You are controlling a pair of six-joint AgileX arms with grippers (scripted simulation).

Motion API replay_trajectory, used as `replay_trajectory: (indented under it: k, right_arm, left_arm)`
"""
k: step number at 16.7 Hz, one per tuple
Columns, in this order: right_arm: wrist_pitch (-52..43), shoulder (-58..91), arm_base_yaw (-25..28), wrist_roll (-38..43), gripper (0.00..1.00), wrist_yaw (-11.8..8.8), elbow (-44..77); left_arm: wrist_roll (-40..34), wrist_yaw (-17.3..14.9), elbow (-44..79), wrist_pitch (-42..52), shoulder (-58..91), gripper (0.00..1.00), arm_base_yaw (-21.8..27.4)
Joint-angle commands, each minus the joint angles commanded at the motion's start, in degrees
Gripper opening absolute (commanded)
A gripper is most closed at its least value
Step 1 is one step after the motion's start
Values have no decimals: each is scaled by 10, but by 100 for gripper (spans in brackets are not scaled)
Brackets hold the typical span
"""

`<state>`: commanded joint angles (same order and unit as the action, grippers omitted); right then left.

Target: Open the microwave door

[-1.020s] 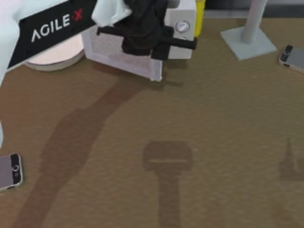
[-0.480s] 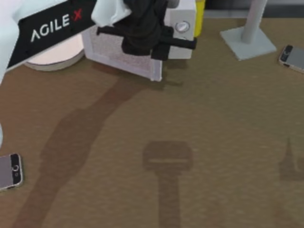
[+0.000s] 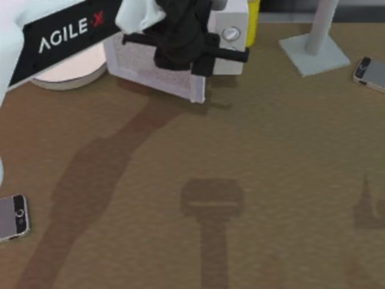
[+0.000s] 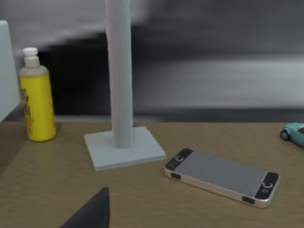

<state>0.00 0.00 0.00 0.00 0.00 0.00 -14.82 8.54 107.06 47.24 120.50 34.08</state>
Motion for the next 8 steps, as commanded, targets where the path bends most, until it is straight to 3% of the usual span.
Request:
replay_trajectory:
  k: [8]
  right_arm:
    - [0, 0, 0, 0, 100, 0, 0]
  left_arm:
    - [25, -16, -32, -14, -20, 0, -3]
